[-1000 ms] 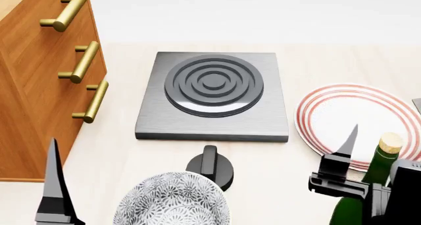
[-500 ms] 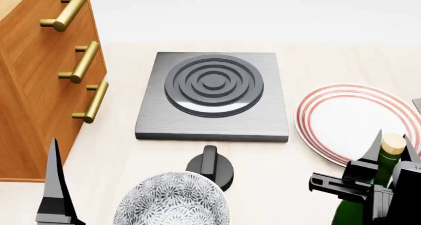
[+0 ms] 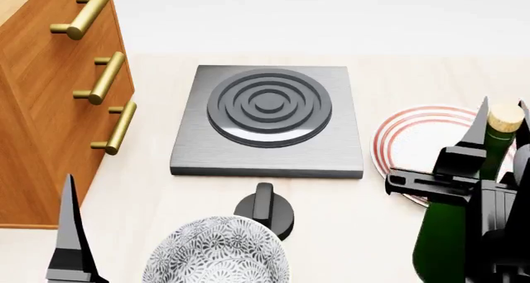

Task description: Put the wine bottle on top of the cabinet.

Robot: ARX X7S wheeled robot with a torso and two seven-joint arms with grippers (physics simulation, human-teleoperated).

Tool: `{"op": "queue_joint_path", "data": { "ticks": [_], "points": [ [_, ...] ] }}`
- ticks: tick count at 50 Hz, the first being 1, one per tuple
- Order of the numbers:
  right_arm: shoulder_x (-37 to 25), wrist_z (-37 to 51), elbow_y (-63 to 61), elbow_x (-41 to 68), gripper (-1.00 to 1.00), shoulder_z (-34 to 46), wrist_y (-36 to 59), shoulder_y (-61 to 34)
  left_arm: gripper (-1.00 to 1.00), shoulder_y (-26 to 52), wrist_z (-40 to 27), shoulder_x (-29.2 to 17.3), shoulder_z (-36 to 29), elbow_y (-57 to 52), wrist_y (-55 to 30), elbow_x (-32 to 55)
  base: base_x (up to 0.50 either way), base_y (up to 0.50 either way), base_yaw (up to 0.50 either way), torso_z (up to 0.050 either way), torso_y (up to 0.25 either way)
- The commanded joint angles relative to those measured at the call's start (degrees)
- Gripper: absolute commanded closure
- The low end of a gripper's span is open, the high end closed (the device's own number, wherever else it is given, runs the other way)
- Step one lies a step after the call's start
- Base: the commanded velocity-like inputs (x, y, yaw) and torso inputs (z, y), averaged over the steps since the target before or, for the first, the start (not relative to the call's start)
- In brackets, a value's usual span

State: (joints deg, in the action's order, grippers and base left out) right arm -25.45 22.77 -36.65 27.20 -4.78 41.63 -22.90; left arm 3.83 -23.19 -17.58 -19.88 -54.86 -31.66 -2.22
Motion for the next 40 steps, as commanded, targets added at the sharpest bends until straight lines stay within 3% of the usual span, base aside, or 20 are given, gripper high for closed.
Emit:
{"op": "queue_joint_path", "data": {
  "ticks": [1, 15, 40],
  "points": [
    [0.1, -0.5, -2.3, 1.2, 1.00, -1.6, 6.0, -8.6, -1.00, -0.5, 2.5, 0.9, 1.5, -1.0, 1.7, 1.2, 0.00, 0.00, 0.00, 0.000, 0.000],
    [1.8, -2.6, -2.2, 4.9, 1.00, 5.4, 11.0, -19.0, -1.00, -0.1, 2.3, 0.5, 1.2, -1.5, -0.3, 1.2, 0.00, 0.00, 0.00, 0.000, 0.001],
    [6.5, -4.5, 3.7, 3.0, 1.00, 12.0, 4.9, -19.6, -1.00, 0.2, 2.8, -0.1, 0.1, -1.1, -2.3, 2.0, 0.00, 0.00, 0.00, 0.000, 0.000]
  ]
}}
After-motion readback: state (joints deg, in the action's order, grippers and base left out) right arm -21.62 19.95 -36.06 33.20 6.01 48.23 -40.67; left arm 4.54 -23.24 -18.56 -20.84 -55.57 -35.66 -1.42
